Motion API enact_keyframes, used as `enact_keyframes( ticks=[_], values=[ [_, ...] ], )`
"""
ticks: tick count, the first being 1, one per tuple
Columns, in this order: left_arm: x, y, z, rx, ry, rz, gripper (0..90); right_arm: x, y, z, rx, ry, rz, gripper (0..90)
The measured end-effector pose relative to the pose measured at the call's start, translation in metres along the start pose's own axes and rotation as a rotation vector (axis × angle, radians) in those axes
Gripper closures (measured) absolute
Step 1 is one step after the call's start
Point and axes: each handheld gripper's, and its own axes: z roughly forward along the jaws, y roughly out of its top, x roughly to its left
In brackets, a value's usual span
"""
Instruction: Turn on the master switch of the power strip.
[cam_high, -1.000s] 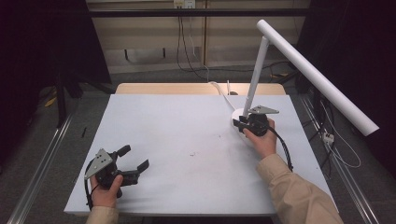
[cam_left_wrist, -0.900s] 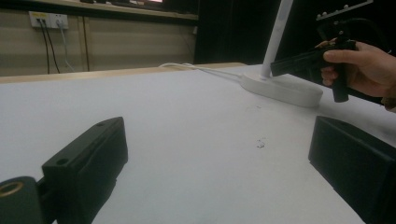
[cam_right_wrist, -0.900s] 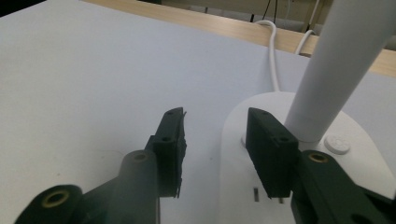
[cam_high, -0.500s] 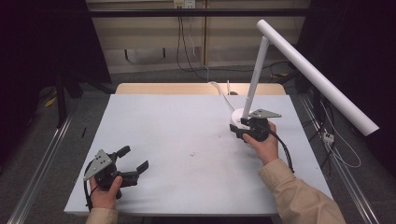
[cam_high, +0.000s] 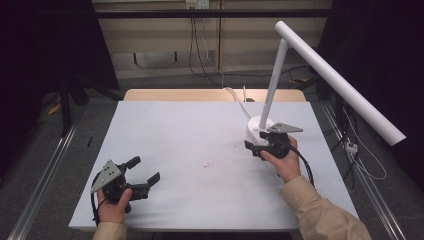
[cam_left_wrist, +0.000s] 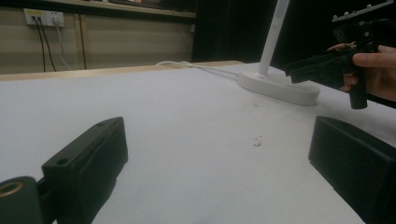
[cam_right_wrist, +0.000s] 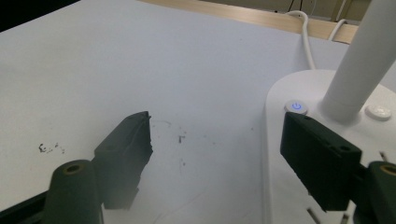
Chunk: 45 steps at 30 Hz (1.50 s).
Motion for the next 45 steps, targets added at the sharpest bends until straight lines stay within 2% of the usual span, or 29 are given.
enact_keyframes(
  ticks=[21,33,45],
  values=[
    [0.0,0.0,0.001,0.006,-0.001,0.002,4.3,0.006,-0.015,-0.02,-0.008,0.032,0.005,18.3],
    [0.0,-0.001,0.001,0.008,-0.003,0.003,4.3,0.012,-0.023,-0.031,-0.02,0.049,-0.018,17.1],
    [0.0,0.0,0.0,-0.001,0.001,-0.003,4.3,0.017,-0.032,-0.038,-0.028,0.073,-0.018,16.2]
  ],
)
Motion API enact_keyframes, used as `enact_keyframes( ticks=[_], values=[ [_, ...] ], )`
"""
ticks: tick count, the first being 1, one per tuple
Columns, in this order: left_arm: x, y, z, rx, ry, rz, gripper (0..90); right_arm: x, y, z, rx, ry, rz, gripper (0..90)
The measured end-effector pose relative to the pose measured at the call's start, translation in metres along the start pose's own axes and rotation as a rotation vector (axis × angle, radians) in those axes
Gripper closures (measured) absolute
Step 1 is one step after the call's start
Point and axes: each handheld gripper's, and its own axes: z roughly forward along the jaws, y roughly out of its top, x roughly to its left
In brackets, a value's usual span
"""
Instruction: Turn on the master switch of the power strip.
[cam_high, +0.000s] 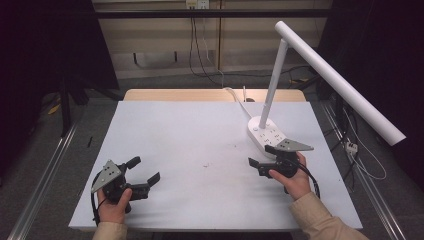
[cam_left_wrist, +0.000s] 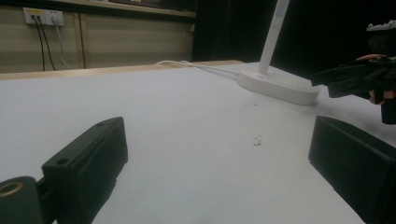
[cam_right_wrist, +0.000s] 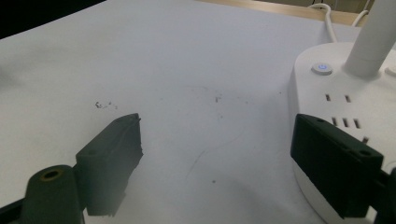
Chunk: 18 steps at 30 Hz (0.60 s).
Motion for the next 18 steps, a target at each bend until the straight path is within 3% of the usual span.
enact_keyframes(
  ticks=[18],
  values=[
    [0.0,0.0,0.0,0.004,-0.001,0.001,4.3,0.005,-0.012,-0.013,0.001,0.021,-0.021,15.0]
  ],
)
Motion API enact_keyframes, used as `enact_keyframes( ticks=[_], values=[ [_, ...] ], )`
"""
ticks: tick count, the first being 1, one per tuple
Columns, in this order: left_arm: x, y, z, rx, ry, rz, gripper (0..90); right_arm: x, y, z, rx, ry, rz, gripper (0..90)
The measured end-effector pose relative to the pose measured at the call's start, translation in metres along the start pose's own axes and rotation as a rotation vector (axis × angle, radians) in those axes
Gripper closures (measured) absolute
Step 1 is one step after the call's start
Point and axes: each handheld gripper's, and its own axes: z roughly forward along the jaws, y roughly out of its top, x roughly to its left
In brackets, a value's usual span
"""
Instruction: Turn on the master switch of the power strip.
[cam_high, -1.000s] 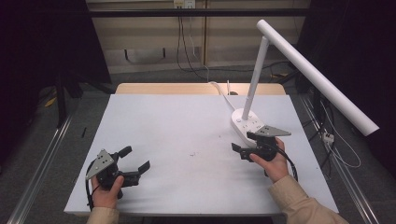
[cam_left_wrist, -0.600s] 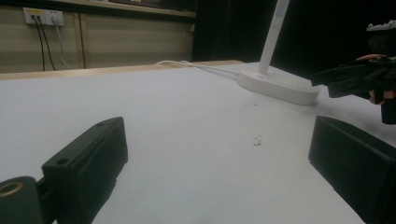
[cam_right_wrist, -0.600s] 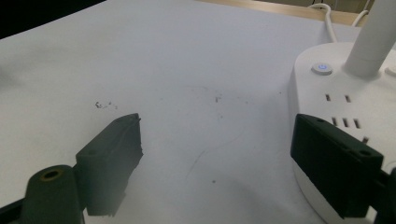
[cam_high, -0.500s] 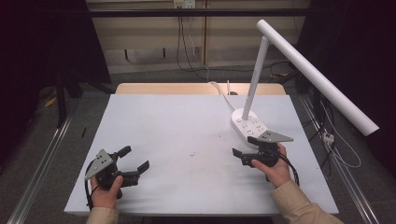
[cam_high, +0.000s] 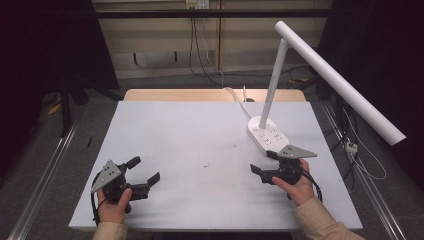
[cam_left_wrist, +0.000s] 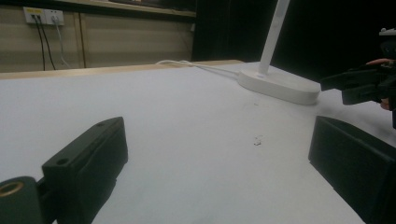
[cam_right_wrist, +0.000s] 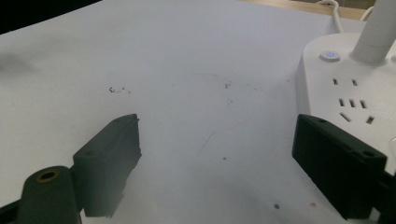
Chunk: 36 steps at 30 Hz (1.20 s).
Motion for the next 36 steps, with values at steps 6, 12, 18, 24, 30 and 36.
enact_keyframes(
  ticks=[6,12,18,24,30,36],
  values=[
    [0.0,0.0,0.0,0.001,0.002,0.0,4.2,0.0,-0.003,-0.005,-0.003,0.003,0.005,14.0],
    [0.0,0.0,0.0,0.005,0.001,0.002,4.3,-0.001,-0.007,-0.01,-0.008,0.002,0.01,13.9],
    [0.0,-0.001,0.0,0.006,0.002,0.002,4.3,-0.001,-0.01,-0.013,-0.011,0.003,0.012,13.9],
    [0.0,-0.001,0.0,0.007,0.002,0.002,4.3,-0.001,-0.012,-0.016,-0.011,0.004,0.006,13.8],
    [0.0,-0.001,0.0,0.009,0.001,0.003,4.3,0.0,-0.014,-0.019,-0.01,0.008,0.003,13.8],
    [0.0,-0.001,0.0,0.007,0.002,0.003,4.3,0.001,-0.015,-0.022,-0.013,0.009,-0.002,13.8]
  ],
)
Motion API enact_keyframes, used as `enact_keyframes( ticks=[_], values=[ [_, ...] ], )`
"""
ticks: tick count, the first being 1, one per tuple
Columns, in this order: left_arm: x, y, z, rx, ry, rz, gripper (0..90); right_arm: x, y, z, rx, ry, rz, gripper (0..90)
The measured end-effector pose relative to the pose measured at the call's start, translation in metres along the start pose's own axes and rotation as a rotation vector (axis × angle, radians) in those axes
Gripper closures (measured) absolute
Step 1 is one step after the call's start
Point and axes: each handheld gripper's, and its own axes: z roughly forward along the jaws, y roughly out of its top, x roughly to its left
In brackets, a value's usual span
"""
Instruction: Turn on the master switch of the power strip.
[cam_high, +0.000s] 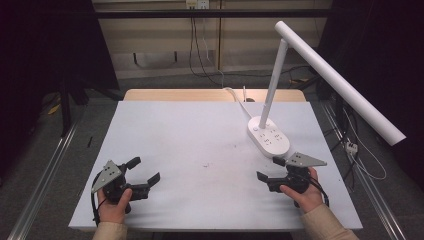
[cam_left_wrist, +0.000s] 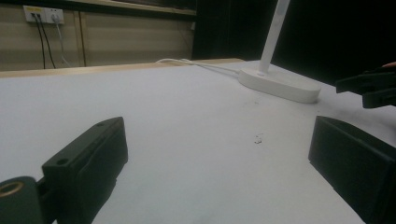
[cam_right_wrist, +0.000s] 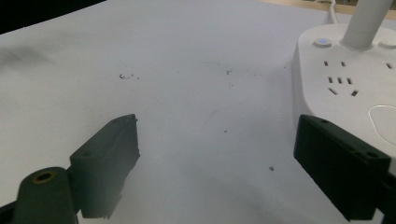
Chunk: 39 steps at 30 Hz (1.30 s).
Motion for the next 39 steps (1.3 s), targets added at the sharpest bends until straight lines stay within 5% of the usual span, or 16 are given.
enact_keyframes(
  ticks=[39],
  values=[
    [-0.001,0.0,-0.001,0.001,0.004,0.003,4.3,-0.002,-0.012,-0.018,0.014,0.01,-0.013,9.7]
  ],
)
